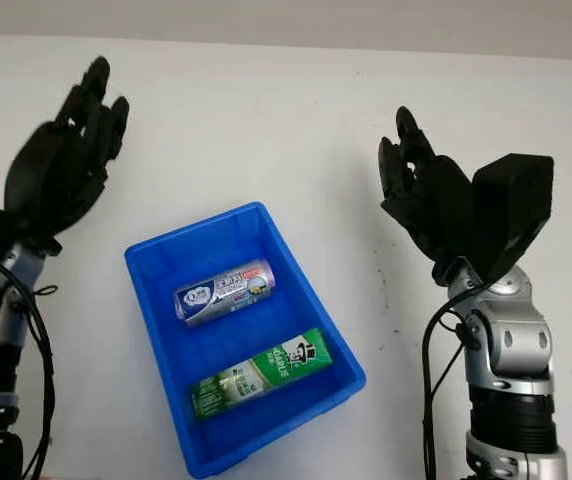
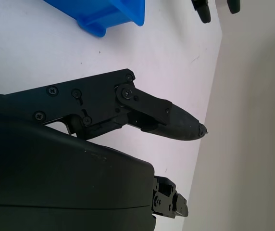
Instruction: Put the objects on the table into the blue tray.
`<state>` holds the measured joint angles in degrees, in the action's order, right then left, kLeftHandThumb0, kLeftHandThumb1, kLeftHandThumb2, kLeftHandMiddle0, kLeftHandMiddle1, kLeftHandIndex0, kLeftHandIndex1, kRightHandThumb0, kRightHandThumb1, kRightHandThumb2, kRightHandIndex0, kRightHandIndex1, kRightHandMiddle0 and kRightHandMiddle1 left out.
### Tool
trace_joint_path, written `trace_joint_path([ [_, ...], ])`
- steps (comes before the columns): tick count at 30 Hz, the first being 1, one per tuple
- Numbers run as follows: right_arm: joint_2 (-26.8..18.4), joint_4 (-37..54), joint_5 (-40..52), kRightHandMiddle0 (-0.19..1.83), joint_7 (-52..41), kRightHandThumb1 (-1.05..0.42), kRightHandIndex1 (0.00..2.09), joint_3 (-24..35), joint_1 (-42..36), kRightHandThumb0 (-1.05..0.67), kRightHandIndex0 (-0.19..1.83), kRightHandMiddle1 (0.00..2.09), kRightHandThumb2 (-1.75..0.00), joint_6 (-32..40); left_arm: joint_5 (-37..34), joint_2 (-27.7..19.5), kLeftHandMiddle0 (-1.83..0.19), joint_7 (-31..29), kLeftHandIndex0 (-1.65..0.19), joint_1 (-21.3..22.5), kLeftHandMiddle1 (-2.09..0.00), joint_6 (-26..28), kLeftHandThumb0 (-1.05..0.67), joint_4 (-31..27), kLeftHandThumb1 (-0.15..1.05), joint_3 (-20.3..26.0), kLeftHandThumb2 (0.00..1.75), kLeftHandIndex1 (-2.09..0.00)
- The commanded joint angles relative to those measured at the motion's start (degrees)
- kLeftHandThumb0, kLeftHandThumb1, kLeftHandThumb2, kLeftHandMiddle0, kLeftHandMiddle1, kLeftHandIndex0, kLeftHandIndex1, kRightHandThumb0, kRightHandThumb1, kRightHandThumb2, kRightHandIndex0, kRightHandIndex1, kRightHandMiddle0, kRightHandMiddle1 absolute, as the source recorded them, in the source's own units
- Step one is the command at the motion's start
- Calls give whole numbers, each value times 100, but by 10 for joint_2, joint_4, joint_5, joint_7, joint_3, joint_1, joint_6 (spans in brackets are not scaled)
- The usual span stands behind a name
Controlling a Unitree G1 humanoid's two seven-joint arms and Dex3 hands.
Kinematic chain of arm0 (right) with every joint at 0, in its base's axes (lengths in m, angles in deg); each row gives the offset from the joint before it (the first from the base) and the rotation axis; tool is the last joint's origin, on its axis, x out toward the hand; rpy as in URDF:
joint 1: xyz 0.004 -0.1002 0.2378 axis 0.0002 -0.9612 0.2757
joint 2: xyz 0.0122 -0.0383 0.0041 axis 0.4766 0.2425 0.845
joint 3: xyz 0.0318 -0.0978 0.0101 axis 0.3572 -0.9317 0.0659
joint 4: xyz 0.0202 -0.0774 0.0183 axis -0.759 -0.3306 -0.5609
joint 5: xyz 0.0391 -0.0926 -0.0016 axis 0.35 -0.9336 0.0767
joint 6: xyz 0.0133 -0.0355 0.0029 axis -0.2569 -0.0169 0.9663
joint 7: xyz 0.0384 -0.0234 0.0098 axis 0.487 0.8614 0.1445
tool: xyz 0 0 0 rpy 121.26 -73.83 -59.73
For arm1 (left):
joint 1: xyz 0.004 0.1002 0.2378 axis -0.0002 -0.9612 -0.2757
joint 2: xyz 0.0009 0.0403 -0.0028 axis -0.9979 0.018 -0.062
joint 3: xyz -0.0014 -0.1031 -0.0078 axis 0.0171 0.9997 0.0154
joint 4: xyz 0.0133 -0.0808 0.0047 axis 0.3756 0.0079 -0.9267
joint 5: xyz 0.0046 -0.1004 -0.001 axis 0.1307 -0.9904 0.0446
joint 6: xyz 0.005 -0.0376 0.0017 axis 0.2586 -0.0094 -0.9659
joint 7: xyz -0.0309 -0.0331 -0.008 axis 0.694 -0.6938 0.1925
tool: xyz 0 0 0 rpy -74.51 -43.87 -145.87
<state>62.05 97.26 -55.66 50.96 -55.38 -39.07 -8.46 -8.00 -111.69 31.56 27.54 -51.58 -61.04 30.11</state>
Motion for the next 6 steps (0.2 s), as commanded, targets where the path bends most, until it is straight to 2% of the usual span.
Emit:
trace_joint_path([
  [1,1,-1,0,-19,0,-105,0,5,-2,-67,-19,0,-75,-11,8,6,19,6,19,-10,0,-5,-77,11,105,-2,63,0],
  [6,4,4,6,-19,0,-105,0,9,-5,-66,-19,0,-76,-12,14,19,19,6,19,-15,0,-20,-77,23,105,-4,62,0],
])
